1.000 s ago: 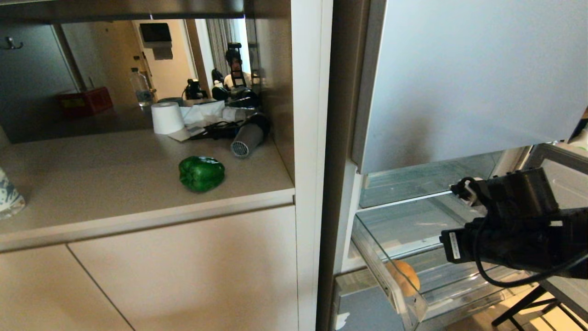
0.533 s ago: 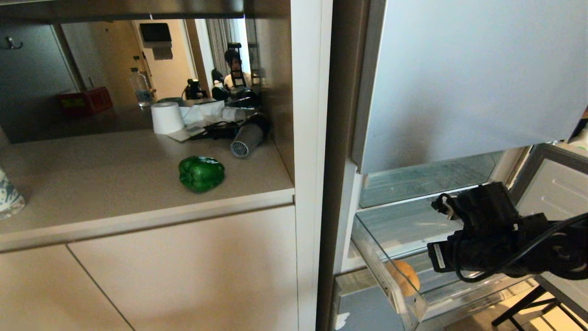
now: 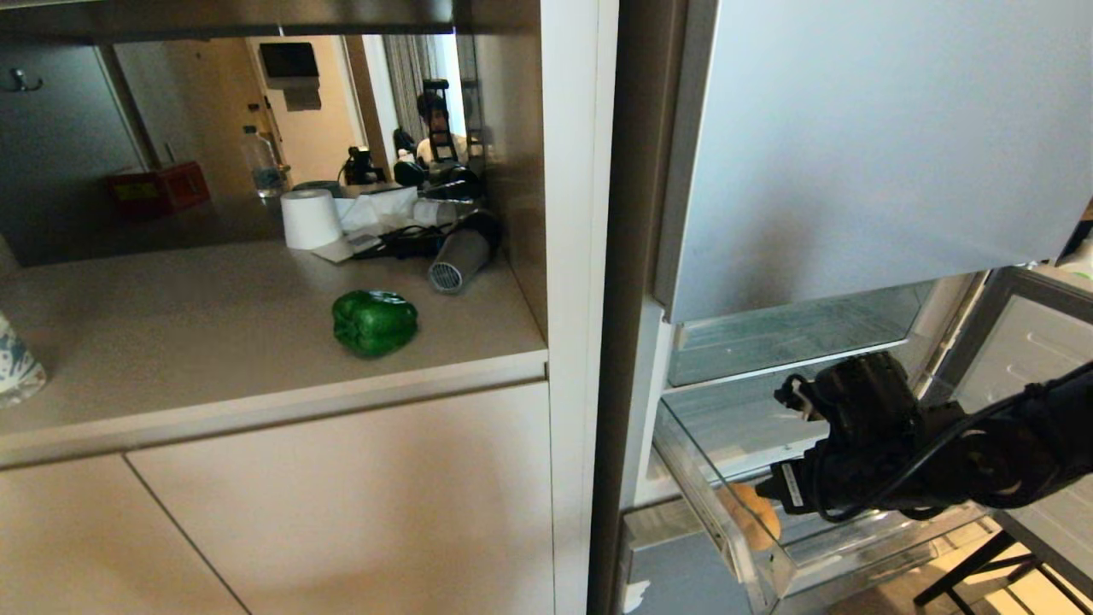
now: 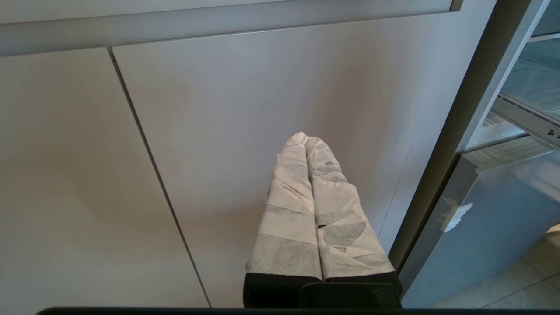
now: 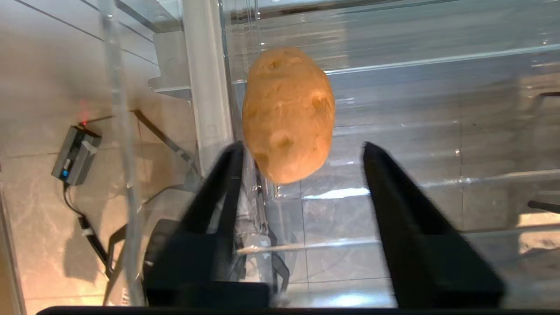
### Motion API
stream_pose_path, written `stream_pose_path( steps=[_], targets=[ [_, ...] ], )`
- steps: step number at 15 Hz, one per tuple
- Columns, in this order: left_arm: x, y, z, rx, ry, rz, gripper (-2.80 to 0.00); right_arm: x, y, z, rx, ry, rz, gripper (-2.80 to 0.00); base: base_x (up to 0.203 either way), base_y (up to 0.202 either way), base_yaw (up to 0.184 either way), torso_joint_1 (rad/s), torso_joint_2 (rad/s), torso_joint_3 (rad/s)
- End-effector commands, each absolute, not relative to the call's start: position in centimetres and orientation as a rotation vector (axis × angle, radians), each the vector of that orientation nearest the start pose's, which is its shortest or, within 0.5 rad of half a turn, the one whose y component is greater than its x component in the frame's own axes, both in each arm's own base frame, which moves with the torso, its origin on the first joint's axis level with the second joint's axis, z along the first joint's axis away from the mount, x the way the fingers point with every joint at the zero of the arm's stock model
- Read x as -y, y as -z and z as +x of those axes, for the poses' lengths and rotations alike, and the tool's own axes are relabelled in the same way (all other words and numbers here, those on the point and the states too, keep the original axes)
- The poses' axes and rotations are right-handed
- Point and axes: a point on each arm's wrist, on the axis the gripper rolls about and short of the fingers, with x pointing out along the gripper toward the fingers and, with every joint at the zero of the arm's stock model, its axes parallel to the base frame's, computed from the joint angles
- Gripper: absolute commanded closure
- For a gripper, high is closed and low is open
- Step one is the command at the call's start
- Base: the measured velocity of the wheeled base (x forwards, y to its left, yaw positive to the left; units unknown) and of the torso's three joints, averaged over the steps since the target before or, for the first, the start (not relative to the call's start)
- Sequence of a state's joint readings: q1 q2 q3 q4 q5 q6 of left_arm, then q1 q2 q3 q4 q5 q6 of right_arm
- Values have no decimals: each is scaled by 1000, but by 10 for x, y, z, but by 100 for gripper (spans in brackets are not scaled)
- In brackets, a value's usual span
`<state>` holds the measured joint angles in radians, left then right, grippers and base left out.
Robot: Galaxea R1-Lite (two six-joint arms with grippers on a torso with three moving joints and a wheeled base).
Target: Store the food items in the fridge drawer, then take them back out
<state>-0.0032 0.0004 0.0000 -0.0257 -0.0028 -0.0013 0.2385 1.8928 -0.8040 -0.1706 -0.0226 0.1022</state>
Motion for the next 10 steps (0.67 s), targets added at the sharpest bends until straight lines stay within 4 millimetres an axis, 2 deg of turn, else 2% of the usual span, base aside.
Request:
stream_pose_path(
  steps=[1,6,10],
  targets=[
    [0,-75,-22,17,6,-2,0,-73,-72,303,-950,-154,-35,-280,0,0,0,0,0,0],
    [0,-75,-22,17,6,-2,0,-74,-53,317,-995,-153,-52,-280,0,0,0,0,0,0],
    [0,-75,-22,17,6,-2,0,-66,-40,322,-1031,-136,-64,-280,0,0,0,0,0,0]
  ],
)
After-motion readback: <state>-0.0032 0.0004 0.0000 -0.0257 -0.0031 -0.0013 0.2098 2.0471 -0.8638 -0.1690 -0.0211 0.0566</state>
